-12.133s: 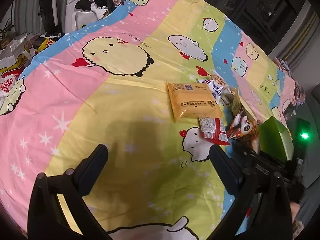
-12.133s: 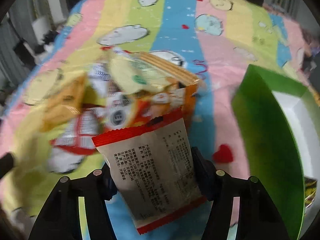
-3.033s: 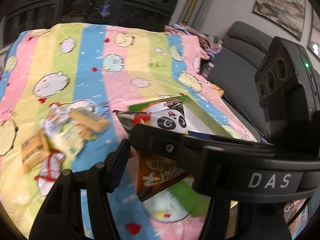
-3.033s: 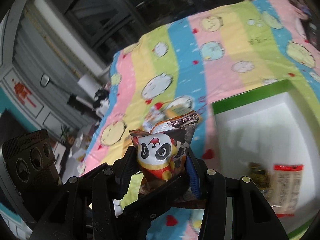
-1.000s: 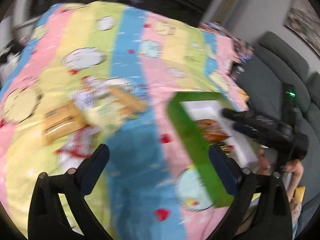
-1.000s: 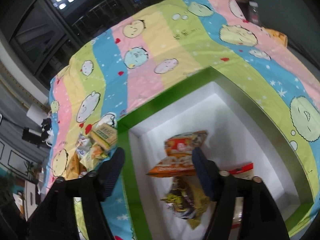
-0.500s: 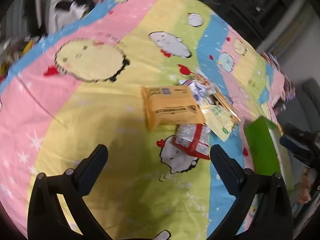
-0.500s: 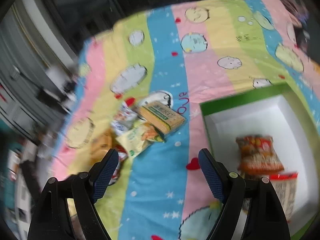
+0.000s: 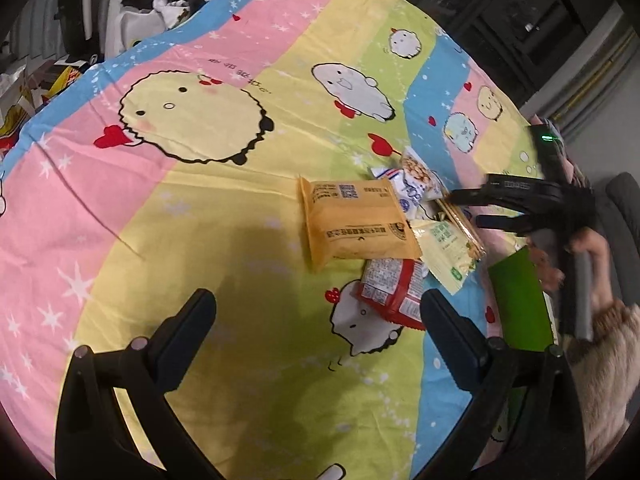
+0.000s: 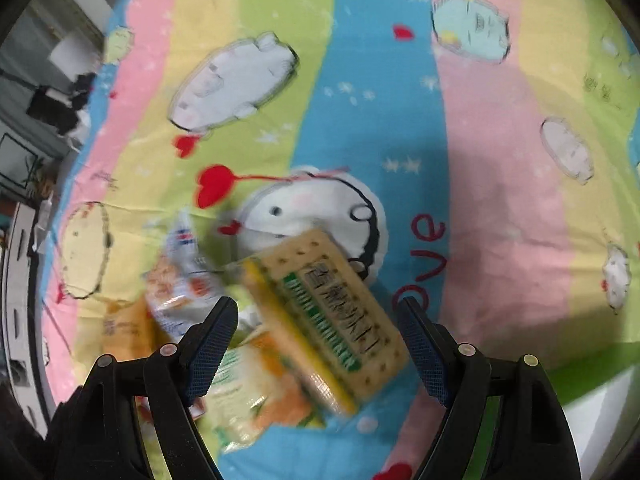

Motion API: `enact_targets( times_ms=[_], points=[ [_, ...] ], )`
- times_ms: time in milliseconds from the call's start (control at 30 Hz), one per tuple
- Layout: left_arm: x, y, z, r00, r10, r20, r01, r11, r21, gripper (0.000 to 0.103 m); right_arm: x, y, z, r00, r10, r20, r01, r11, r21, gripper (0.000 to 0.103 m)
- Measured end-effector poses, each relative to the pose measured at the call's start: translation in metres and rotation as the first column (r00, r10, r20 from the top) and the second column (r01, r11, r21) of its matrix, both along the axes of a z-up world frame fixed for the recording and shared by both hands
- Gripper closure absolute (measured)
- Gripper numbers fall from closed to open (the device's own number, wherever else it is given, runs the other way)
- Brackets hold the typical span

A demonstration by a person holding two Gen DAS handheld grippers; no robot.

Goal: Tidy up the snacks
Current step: 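Grasp the soda cracker pack with the right tool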

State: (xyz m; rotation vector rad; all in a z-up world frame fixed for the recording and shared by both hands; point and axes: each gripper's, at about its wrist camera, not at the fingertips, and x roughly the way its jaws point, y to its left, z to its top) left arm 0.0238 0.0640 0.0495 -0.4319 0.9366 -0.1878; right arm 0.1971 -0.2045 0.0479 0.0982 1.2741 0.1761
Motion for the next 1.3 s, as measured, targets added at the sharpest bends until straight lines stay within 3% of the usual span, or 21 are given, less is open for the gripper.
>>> enact_targets(
  times_ms=[100,333,533,700,767,833,1033,1200,1300],
  points=[
    [0.0,-0.001,0.0,1.0,-0.016,-0.001,0.016,1.0,-0.003,0.001,0.009,-0.006,-0.019,0.998,-0.019,-0.061,0.021,0.999,0.033,0.021],
    [0.002,-0.007,-0.002,0.999,-0.031,-0.012,0.031,0.999,0.028,0.001,-0.009,0.002,-0.016,1.0,-0.013,-0.02,0.012,1.0,-0.016,0.042],
    [0.0,-0.013,-0.002,0.999,-0.041,-0.009,0.041,0.997,0.072,0.001,-0.045,0.004,0.001,0.997,-0.068,0.027,0.069,0.998,-0.01,0.045],
    [-0.001,-0.016,-0.005,0.999,-0.045,-0.017,0.046,0.994,0.096,0.001,-0.085,-0.004,0.041,0.99,-0.104,0.1,0.094,0.99,0.102,0.045],
    [0.0,-0.016,-0.006,0.999,-0.042,-0.023,0.044,0.994,0.097,0.001,-0.108,-0.001,0.052,0.988,-0.092,0.125,0.067,0.979,0.193,0.045],
    [0.0,-0.015,-0.006,0.999,-0.039,-0.021,0.04,0.995,0.086,0.002,-0.129,0.009,0.056,0.986,-0.078,0.146,0.045,0.975,0.217,0.045],
    [-0.005,-0.009,0.0,1.0,-0.012,0.003,0.012,0.998,0.063,0.002,-0.186,0.037,0.021,0.99,-0.08,0.115,0.043,0.954,0.298,0.045],
    [-0.006,-0.011,-0.001,1.0,-0.012,0.0,0.012,0.997,0.077,0.006,-0.194,0.058,-0.01,0.998,-0.048,0.041,0.039,0.977,0.209,0.045],
    [-0.008,-0.014,-0.001,1.0,-0.024,0.002,0.024,0.996,0.08,0.01,-0.195,0.061,-0.014,0.999,-0.037,0.035,0.028,0.974,0.223,0.045]
  ],
)
